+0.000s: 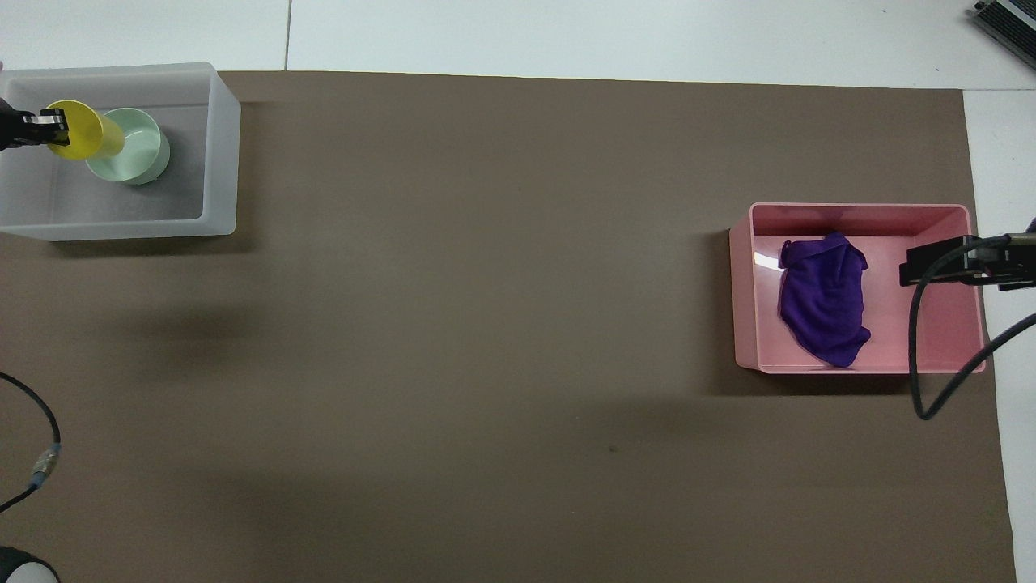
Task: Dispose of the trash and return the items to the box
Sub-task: 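Lower the yellow cup into the green bowl and open the left gripper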
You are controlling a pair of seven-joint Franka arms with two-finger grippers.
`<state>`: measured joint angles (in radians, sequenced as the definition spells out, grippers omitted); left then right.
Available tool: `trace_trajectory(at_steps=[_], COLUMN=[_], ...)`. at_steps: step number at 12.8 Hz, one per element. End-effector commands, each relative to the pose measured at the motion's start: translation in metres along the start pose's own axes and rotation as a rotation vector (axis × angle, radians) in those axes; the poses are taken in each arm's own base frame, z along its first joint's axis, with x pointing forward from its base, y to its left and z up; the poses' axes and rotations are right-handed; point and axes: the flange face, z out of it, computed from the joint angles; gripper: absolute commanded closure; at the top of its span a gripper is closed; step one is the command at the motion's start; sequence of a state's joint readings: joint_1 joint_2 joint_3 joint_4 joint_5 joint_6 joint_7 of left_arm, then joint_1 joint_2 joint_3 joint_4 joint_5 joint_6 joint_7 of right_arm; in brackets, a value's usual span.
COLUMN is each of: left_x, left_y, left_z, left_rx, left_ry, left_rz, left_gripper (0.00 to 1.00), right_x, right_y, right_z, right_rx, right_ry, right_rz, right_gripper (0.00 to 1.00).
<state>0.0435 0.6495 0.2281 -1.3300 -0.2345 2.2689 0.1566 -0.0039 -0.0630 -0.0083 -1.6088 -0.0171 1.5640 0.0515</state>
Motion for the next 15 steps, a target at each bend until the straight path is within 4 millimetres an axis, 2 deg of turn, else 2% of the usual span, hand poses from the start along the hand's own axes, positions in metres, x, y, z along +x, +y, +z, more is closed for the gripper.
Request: trace_trajectory(at_steps=[1, 3, 5, 6, 7, 10, 11, 12, 13, 15], left_x=[-0.005, -0.019, -0.024, -0.024, -0.024, -0.016, -0.015, -0.014, -0.010, -0.011], left_y=[-0.001, -0.001, -0.004, -0.004, -0.004, -0.001, 0.001, 0.003, 0.006, 0.026], left_z=[0.012, 0.028, 0.028, 0.027, 0.025, 0.015, 0.012, 0.010, -0.006, -0.040], left_rx=[-0.009, -0.006, -0.004, -0.003, 0.000, 0.000, -0.004, -0.006, -0.007, -0.029], left_ry=[0.025, 0.007, 0.012, 0.007, 0.006, -0.007, -0.014, -0.010, 0.013, 0.033], left_rz=[0.001, 0.015, 0.041, 0.042, 0.047, 0.070, 0.097, 0.153, 0.214, 0.316], left_gripper=[1.00, 1.00, 1.00, 0.92, 0.79, 0.21, 0.04, 0.00, 0.00, 0.00], right_x=[-0.009, -0.010, -0.010, -0.010, -0.010, -0.010, -0.010, -0.010, -0.010, -0.010], right_y=[0.001, 0.001, 0.001, 0.001, 0.001, 0.001, 0.001, 0.001, 0.001, 0.001], right_z=[0.000, 0.000, 0.000, 0.002, 0.001, 0.001, 0.001, 0.001, 0.001, 0.002], right_rx=[-0.003, -0.003, -0.003, -0.003, -0.003, -0.003, -0.003, -0.003, -0.003, -0.003], right_ry=[0.008, 0.006, 0.008, 0.005, 0.008, 0.008, 0.008, 0.008, 0.008, 0.007], right_rz=[-0.001, -0.001, -0.001, -0.001, -0.001, -0.001, -0.001, -0.001, -0.001, 0.011], right_gripper=[0.00, 0.00, 0.00, 0.00, 0.00, 0.00, 0.00, 0.00, 0.00, 0.00])
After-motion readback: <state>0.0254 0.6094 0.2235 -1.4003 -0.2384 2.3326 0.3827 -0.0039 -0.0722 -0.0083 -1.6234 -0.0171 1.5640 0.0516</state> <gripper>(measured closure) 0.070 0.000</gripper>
